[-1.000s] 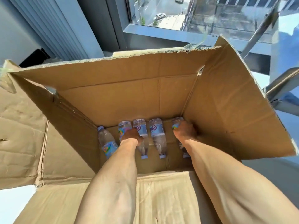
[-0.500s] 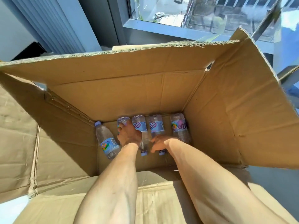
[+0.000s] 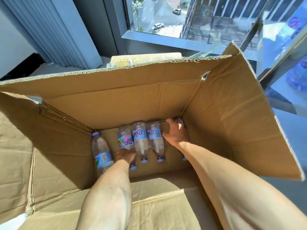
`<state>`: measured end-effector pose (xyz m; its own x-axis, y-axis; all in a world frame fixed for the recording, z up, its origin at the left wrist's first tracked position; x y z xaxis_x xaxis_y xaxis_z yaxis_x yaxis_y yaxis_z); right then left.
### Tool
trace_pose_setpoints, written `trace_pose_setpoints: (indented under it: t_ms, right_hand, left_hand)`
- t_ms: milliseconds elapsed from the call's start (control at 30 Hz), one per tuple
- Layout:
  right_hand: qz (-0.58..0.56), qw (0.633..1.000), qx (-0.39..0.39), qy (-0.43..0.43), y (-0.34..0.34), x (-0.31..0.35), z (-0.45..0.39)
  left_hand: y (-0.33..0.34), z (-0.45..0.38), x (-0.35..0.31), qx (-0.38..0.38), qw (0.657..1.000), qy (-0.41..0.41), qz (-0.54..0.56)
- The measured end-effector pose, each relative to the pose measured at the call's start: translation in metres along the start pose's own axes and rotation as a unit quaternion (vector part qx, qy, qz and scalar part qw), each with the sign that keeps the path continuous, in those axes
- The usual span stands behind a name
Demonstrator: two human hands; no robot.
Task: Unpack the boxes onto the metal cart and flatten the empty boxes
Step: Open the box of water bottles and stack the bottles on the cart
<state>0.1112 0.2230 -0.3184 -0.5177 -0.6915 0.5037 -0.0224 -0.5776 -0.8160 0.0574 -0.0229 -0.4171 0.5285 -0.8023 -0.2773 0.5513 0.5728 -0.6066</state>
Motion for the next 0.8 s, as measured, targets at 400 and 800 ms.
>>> trace_pose_setpoints:
  t_ms: [400, 800]
  right_hand:
    - [-0.101, 0.985, 0.076, -0.118, -0.070, 0.050, 0.036]
    - [0.008, 0.988, 0.147, -0.041, -0.093, 0.049, 0.068]
  left_hand:
    - [-0.119, 0.090, -0.056, -0.052, 0.994, -0.021, -0.097]
    - [-0.101, 0.118, -0.073, 0.037, 0.927, 0.005, -0.373]
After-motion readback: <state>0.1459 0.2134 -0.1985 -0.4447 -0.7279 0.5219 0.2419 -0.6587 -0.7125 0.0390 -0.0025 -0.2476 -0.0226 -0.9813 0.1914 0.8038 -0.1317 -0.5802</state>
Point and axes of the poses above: each hand's wrist, its own z-axis away from the middle knuckle, its own y-axis out of the palm, x = y × z, the point moved 6 cm from there along -z, towards the middle knuckle, and after that the axes turned 5 degrees about -y, right-handed, at the moved point
